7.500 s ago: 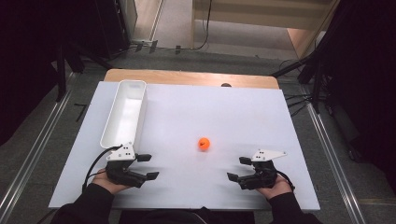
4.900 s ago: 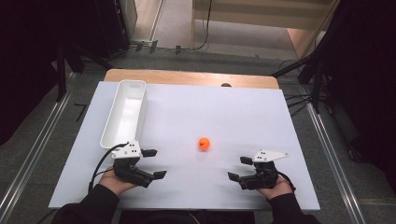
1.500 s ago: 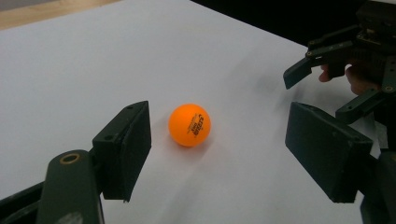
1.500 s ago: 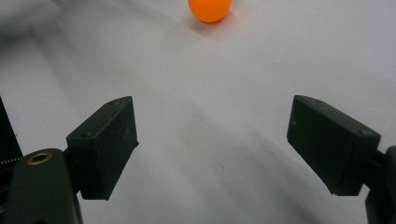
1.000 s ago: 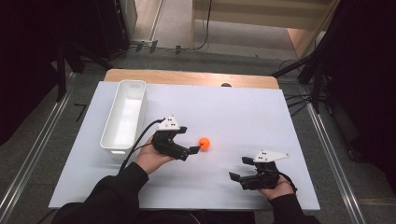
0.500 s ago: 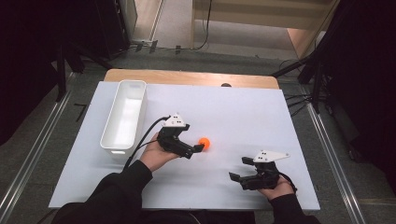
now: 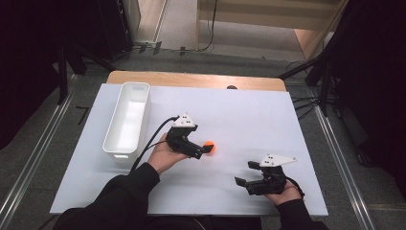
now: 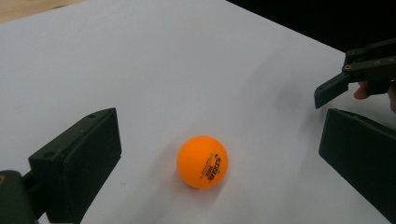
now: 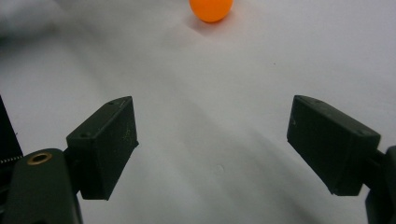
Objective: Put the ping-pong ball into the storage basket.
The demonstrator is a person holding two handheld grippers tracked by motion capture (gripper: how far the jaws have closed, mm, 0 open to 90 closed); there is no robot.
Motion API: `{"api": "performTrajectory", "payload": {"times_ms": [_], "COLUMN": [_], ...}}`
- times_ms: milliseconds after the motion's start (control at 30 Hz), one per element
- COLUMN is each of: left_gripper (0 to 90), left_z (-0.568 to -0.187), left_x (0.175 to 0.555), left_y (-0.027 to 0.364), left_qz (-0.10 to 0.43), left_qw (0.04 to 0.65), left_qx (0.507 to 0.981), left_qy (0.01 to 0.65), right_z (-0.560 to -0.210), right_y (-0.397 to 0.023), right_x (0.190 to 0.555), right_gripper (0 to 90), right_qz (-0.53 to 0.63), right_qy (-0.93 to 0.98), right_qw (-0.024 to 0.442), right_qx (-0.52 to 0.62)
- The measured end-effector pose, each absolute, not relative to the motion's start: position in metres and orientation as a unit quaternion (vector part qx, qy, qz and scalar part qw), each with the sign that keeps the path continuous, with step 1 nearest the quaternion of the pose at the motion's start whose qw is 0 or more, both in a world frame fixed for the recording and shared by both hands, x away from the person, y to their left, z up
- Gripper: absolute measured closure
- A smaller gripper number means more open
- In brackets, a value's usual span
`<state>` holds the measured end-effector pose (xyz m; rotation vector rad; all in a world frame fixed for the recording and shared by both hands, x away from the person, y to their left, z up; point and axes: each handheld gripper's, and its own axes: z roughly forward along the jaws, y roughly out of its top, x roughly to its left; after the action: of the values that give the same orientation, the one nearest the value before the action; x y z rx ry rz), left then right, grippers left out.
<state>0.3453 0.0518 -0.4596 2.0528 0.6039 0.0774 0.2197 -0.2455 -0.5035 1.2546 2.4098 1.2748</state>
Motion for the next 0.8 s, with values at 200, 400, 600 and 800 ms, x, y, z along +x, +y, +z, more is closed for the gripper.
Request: {"api": "performTrajectory", "payload": {"times_ms": [200,400,600,800], "left_gripper": [0.0,0.0,0.0,0.0], "left_z": [-0.461,-0.461,-0.461,-0.464], "left_x": [0.348,0.352,0.356,0.357], "left_y": [0.047,0.041,0.036,0.029], "left_qz": [0.031,0.034,0.041,0.041], "left_qw": [0.478,0.479,0.481,0.475], "left_qx": [0.842,0.841,0.841,0.844], "left_qy": [0.248,0.248,0.245,0.245], "right_z": [-0.504,-0.504,-0.504,-0.504], "right_y": [-0.246,-0.246,-0.246,-0.246], "right_x": [0.22,0.22,0.22,0.22], "right_gripper": [14.5,14.6,14.6,14.6], "right_qz": [0.424,0.423,0.423,0.422], "right_qy": [0.801,0.801,0.801,0.801], "right_qw": [0.072,0.071,0.071,0.071], "right_qx": [0.415,0.417,0.418,0.418]}}
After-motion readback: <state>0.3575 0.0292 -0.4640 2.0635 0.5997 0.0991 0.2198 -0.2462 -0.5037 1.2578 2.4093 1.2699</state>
